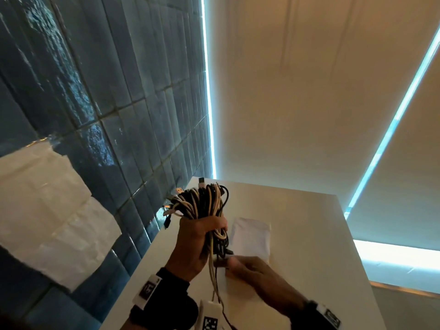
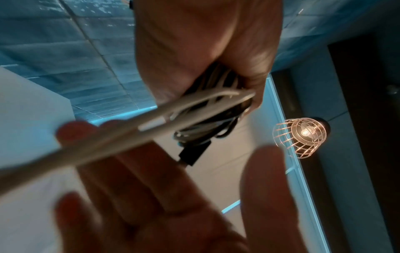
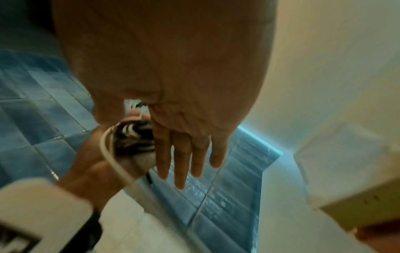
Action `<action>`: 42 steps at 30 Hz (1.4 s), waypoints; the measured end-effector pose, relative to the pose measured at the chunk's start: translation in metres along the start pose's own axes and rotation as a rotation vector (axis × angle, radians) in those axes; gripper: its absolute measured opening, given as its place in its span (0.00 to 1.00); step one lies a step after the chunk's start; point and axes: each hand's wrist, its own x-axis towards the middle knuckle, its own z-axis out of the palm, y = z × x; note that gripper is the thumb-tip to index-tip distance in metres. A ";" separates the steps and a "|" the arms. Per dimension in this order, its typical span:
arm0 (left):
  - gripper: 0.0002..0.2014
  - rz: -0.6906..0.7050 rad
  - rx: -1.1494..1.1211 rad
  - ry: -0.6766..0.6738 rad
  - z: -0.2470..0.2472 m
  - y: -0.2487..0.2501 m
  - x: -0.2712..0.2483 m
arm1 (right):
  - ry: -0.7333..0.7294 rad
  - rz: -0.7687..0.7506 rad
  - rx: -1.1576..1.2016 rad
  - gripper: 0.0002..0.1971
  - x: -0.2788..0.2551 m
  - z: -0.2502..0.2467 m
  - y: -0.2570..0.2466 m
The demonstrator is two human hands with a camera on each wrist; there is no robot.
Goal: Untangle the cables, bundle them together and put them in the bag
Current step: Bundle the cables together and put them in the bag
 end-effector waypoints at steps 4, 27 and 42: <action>0.11 0.047 -0.015 0.078 0.010 -0.001 -0.002 | -0.015 -0.116 0.093 0.19 0.005 0.021 -0.004; 0.16 -0.399 -0.073 -0.138 -0.013 -0.020 -0.038 | -0.071 -0.049 -0.475 0.13 0.020 -0.073 -0.031; 0.28 -0.504 -0.344 -0.411 -0.012 -0.019 -0.051 | -0.115 -0.325 -0.711 0.06 0.025 -0.072 -0.074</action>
